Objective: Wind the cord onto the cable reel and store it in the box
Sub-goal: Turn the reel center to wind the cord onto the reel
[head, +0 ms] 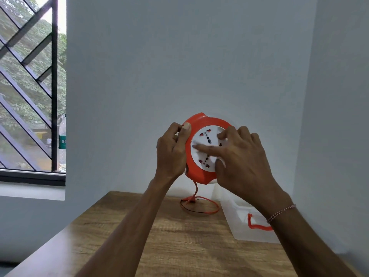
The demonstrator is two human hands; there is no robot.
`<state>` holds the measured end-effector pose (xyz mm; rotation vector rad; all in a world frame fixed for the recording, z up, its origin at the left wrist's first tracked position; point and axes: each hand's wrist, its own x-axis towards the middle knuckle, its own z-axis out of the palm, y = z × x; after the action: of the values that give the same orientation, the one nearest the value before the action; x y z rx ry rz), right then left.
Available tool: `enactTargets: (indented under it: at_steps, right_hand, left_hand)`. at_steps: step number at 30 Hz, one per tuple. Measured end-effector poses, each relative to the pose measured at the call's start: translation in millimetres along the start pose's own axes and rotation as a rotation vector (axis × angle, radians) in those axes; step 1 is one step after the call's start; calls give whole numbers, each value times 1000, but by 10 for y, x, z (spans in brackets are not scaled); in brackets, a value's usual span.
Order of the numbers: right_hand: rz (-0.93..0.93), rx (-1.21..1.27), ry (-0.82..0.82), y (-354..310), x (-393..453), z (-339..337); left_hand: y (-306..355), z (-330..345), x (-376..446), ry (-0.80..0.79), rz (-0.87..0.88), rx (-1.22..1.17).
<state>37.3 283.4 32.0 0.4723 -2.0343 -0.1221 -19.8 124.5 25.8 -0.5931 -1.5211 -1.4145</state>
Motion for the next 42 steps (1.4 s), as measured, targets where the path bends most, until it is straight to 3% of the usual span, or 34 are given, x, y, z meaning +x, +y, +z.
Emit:
enactTargets:
  at_steps: [5, 12, 19, 21, 27, 29, 34, 42]
  right_hand:
    - [127, 99, 127, 9, 3, 36]
    - [243, 262, 173, -70, 16, -7]
    - [65, 184, 319, 62, 53, 28]
    - [32, 182, 266, 94, 67, 43]
    - [-48, 126, -96, 50, 62, -17]
    - [-59, 95, -121, 26, 56, -38]
    - [-60, 25, 24, 56, 5, -7]
    - [139, 150, 184, 49, 23, 49]
  left_hand:
    - [25, 8, 4, 8, -4, -31]
    - [40, 24, -16, -3, -1, 16]
    - [16, 8, -10, 12, -48, 18]
    - [14, 7, -10, 11, -55, 21]
    - [6, 5, -6, 8, -47, 28]
    - [10, 12, -14, 4, -39, 23]
    - [-1, 25, -24, 2, -45, 27]
    - [-3, 40, -24, -1, -57, -17]
